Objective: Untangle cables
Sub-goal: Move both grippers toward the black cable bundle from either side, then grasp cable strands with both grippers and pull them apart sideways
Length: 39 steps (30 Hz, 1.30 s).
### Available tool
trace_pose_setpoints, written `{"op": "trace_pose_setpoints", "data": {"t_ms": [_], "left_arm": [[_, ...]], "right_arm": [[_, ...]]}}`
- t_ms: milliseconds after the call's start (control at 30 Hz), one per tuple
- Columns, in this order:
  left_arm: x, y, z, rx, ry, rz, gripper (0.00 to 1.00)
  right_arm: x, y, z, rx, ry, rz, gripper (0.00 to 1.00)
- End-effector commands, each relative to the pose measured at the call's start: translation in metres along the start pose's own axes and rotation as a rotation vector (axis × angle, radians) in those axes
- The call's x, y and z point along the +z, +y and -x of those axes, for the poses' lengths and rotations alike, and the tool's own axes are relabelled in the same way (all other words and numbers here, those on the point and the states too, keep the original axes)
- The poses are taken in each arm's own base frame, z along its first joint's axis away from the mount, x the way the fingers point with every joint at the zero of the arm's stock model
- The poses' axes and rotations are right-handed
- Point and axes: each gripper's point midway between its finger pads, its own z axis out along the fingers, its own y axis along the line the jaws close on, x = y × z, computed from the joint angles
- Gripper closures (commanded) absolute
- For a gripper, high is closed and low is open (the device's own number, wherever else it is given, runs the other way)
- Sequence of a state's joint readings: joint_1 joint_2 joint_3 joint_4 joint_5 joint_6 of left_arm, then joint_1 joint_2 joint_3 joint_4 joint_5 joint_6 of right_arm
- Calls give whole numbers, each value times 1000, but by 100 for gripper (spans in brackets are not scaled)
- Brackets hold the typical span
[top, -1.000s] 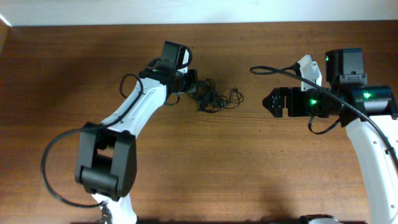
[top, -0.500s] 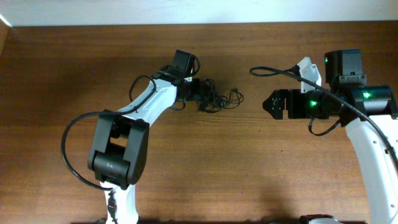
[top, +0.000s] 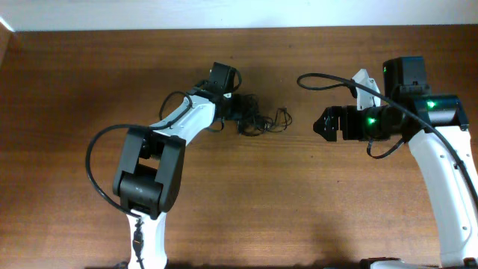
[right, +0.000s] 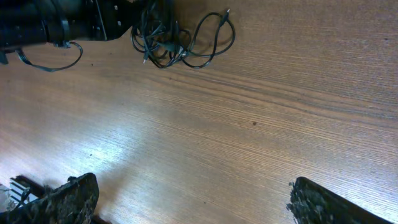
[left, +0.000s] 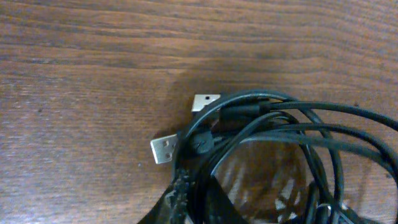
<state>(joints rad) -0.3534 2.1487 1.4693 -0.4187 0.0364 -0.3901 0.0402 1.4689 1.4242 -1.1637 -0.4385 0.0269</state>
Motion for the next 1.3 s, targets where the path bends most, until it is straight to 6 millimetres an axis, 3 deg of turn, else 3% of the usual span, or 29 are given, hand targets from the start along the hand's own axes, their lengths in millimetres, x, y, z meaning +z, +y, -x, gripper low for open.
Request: {"op": "trace_pose_setpoints", "data": {"t_ms": [0, 100, 167, 267, 400, 467, 600, 733, 833, 1067, 1133, 1200, 1267], "left_arm": [[17, 4, -11, -5, 35, 19, 100], [-12, -7, 12, -3, -18, -10, 100], [-61, -33, 34, 52, -63, -116, 100], [-162, -77, 59, 99, -168, -327, 100], [-233, -103, 57, 144, -226, -492, 100], [-233, -102, 55, 142, -215, -491, 100], [-224, -94, 55, 69, -199, -446, 100], [-224, -93, 56, 39, -194, -445, 100], [-219, -82, 57, 24, -205, -379, 100], [-217, -79, 51, 18, -176, -362, 100], [-220, -89, 45, 29, -148, -423, 100], [-222, -95, 42, 35, -130, -461, 100], [-224, -98, 40, 40, -119, -484, 100]], "right_arm": [[-1, 2, 3, -2, -6, -2, 0], [-1, 3, 5, 3, -14, 3, 3], [-2, 8, 9, 12, -32, 34, 4], [-5, 32, 26, -9, -95, 168, 7], [-8, 33, 44, 123, -151, 186, 11], [-8, 39, 49, 141, -166, 207, 12], [-2, 74, 53, 36, -180, 266, 18], [22, 93, 54, 106, -163, 218, 26], [43, 122, 49, 37, -133, 256, 29], [68, 113, 49, 29, -129, 148, 56], [73, 102, 54, 35, -147, 88, 67], [74, 95, 58, 37, -167, 50, 73], [72, 90, 64, 35, -199, 18, 89]]}}
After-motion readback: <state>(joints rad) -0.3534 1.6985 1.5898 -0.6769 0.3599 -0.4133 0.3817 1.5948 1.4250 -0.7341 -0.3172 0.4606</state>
